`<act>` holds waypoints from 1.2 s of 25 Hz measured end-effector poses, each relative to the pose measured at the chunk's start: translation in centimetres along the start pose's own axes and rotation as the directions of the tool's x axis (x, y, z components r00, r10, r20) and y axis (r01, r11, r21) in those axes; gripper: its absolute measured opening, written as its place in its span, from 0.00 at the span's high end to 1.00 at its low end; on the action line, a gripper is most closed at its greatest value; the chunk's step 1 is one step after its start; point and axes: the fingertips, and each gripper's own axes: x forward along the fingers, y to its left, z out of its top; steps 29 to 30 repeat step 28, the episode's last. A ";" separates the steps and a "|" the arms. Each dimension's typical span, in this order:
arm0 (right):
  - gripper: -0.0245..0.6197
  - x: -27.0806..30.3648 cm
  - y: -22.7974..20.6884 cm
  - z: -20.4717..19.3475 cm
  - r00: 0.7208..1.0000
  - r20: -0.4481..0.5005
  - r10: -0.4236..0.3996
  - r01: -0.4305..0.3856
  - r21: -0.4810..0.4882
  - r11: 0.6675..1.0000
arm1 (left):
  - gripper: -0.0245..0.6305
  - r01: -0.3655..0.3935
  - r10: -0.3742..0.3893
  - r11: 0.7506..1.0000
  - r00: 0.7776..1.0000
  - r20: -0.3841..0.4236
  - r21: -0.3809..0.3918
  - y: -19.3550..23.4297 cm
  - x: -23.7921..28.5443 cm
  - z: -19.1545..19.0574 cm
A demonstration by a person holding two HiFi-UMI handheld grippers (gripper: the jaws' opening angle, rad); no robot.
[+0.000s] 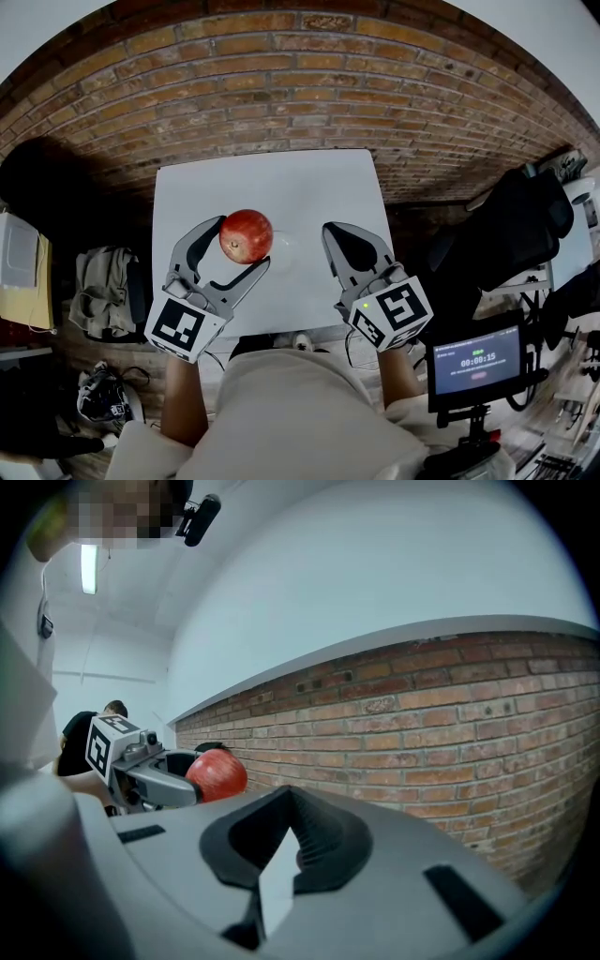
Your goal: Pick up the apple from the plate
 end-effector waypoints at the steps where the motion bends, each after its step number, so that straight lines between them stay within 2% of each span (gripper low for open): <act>1: 0.96 0.0 -0.1 -0.1 1.000 -0.007 -0.010 0.010 -0.008 1.000 | 0.42 0.001 -0.001 1.000 1.000 -0.001 0.000 0.0 0.0 0.0; 5: 0.96 -0.1 -0.2 -0.3 0.999 -0.022 -0.027 0.026 -0.024 0.999 | 0.42 0.003 -0.003 1.000 1.000 0.000 0.010 -0.1 0.1 0.1; 20: 0.96 0.1 0.1 0.6 1.000 -0.004 -0.006 0.006 -0.022 1.000 | 0.42 0.001 -0.001 1.000 1.000 -0.003 0.008 0.1 0.1 0.5; 30: 0.96 0.2 0.3 0.9 1.000 -0.002 -0.004 0.004 -0.058 0.998 | 0.42 0.008 -0.008 1.000 1.000 0.006 0.014 0.1 0.4 0.7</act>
